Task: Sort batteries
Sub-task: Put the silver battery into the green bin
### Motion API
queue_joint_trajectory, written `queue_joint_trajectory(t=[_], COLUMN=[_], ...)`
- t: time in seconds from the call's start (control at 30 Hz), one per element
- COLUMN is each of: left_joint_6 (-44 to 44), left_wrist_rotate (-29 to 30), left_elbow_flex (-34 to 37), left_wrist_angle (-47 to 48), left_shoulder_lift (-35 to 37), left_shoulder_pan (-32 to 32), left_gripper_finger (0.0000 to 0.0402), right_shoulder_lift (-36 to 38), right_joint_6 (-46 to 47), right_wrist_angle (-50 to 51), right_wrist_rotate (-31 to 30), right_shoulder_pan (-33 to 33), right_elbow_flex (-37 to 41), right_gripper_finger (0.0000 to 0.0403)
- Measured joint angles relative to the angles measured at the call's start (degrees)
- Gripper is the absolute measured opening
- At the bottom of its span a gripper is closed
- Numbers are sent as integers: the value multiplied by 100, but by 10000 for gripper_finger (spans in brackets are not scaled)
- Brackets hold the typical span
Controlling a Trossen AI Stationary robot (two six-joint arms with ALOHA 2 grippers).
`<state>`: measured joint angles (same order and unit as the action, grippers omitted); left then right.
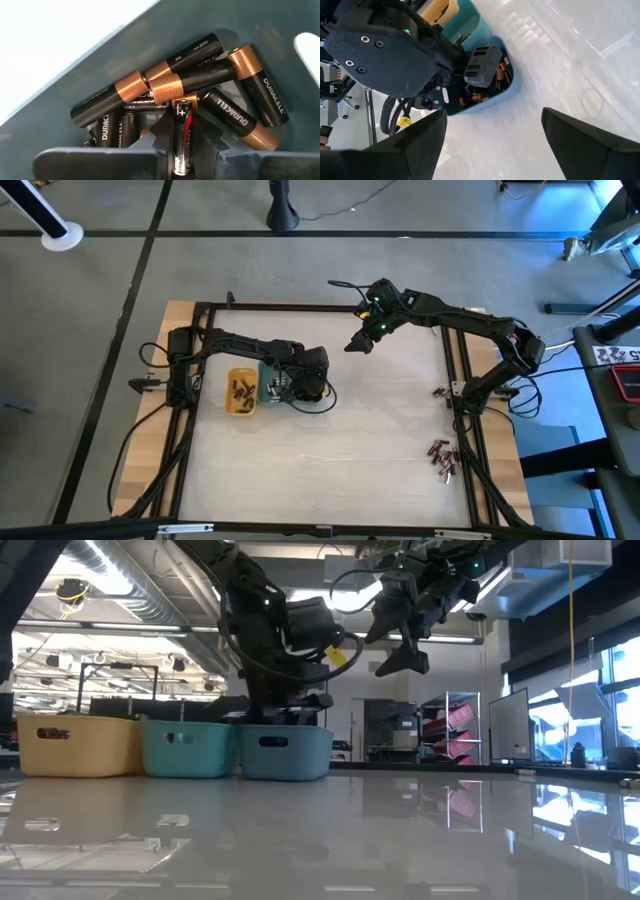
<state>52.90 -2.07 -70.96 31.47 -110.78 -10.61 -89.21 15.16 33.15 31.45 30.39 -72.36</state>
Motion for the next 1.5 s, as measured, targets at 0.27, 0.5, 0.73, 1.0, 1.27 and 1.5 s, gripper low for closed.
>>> queue_joint_trajectory(t=[0.27, 0.5, 0.73, 1.0, 1.27, 1.5], left_joint_6=[-16, -326, -913, -2761, -4461, -5987], left_wrist_rotate=[1, 147, 568, 288, -70, -73], left_elbow_flex=[0, -389, -538, -205, 1785, 2377], left_wrist_angle=[-49, -16, 615, 2075, 995, 146], left_shoulder_lift=[38, 208, 785, 1816, 3353, 3307], left_shoulder_pan=[80, 207, 96, -345, -640, -638], left_gripper_finger=[32, 27, 27, 27, 27, 27], right_shoulder_lift=[0, 0, 0, 0, 0, 0], right_joint_6=[0, 0, -2, -2, -4, 91], right_wrist_angle=[0, 0, 11, 18, -26, -55], right_wrist_rotate=[-1, -1, 1, 1, -177, -252], right_shoulder_pan=[0, 0, 0, 0, 0, 0], right_elbow_flex=[0, 0, 0, 0, 0, 0], right_gripper_finger=[328, 328, 328, 328, 328, 328])
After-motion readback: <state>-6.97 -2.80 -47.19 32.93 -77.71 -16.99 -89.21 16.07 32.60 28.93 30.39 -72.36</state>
